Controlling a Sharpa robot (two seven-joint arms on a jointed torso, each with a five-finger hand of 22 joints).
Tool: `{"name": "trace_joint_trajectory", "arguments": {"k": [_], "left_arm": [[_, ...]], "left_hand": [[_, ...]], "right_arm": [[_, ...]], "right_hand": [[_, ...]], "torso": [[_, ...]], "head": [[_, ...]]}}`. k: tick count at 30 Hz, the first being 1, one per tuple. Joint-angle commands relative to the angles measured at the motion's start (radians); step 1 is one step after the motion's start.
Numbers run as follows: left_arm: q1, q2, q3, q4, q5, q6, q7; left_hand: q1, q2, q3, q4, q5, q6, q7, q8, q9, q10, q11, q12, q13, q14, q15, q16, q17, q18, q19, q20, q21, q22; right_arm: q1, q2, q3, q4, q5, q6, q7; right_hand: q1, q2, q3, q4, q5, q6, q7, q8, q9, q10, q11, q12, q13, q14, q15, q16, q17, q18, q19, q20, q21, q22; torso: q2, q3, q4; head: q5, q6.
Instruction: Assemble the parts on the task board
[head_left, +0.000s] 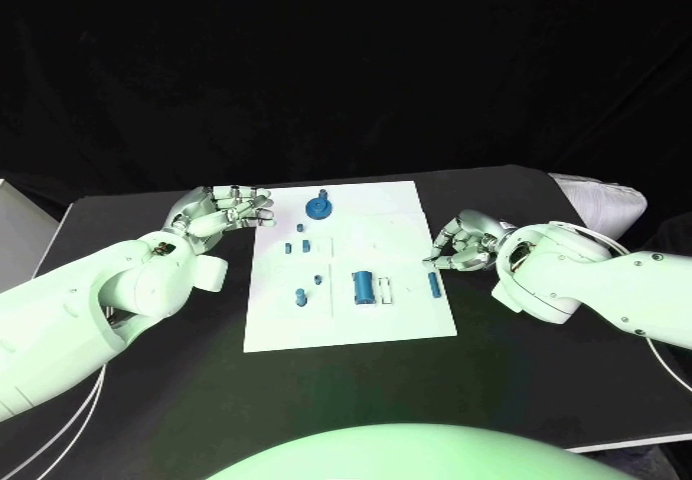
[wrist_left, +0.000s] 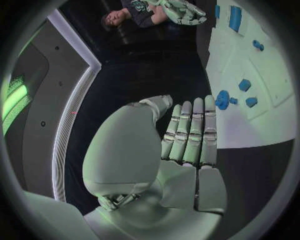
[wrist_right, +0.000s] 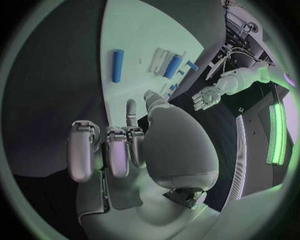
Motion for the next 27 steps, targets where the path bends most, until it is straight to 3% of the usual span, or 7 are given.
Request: {"name": "trace_joint_trajectory", "arguments": {"k": [1,8,17,27], "left_arm": [[-0.003,0.000,0.001,0.006,0.009,0.015,0.022],[-0.005,-0.002,0.001,0.008,0.010,0.014,0.021],[-0.008,-0.003,0.001,0.008,0.010,0.013,0.017],[-0.009,-0.005,0.001,0.008,0.010,0.013,0.014]], "left_hand": [[0.001,0.005,-0.002,0.004,0.000,0.006,-0.001,0.006,0.000,0.001,0.000,-0.003,0.001,0.005,0.001,-0.007,0.001,0.012,0.007,0.001,-0.006,-0.001],[0.001,0.005,-0.002,0.005,0.000,0.007,-0.001,0.007,0.000,0.002,0.000,-0.003,0.001,0.006,0.000,-0.007,0.002,0.012,0.008,0.001,-0.007,-0.001],[0.001,0.005,-0.002,0.005,0.000,0.008,-0.002,0.007,0.000,0.003,0.000,-0.002,0.001,0.006,0.000,-0.007,0.002,0.012,0.009,0.001,-0.007,-0.002],[0.001,0.005,-0.002,0.005,0.000,0.008,-0.002,0.007,0.000,0.003,0.000,-0.002,0.001,0.006,0.000,-0.007,0.002,0.012,0.009,0.001,-0.007,-0.002]], "right_arm": [[-0.001,-0.015,0.000,-0.003,-0.058,0.071,-0.025],[-0.018,-0.029,-0.002,0.001,-0.102,0.108,-0.067],[-0.049,-0.010,-0.003,-0.005,-0.113,0.101,-0.081],[-0.065,0.018,-0.004,-0.019,-0.124,0.097,-0.091]], "right_hand": [[0.012,0.000,0.008,0.004,0.000,0.013,-0.001,-0.004,-0.002,0.092,0.004,0.006,0.247,0.108,0.004,0.007,0.261,-0.012,0.077,0.006,0.006,0.194],[0.000,-0.009,0.003,0.011,-0.015,0.027,-0.002,-0.008,-0.007,0.092,0.003,0.006,0.247,0.108,0.003,0.008,0.263,-0.013,0.078,0.006,0.009,0.196],[-0.020,-0.014,-0.007,0.013,-0.010,0.044,-0.005,-0.008,-0.010,0.088,0.000,-0.002,0.243,0.107,0.001,0.006,0.258,-0.011,0.076,0.005,-0.002,0.192],[-0.034,-0.014,-0.016,0.013,-0.013,0.050,-0.007,-0.008,-0.011,0.089,-0.001,-0.001,0.243,0.107,0.000,0.006,0.259,-0.011,0.076,0.004,-0.002,0.192]], "torso": [[0.000,-0.0004,0.0012],[0.000,0.0006,0.0028],[0.001,-0.0003,0.0034],[0.002,-0.0010,0.0043]], "head": [[-0.007,0.002],[-0.015,0.000],[-0.021,-0.003],[-0.020,-0.011]]}}
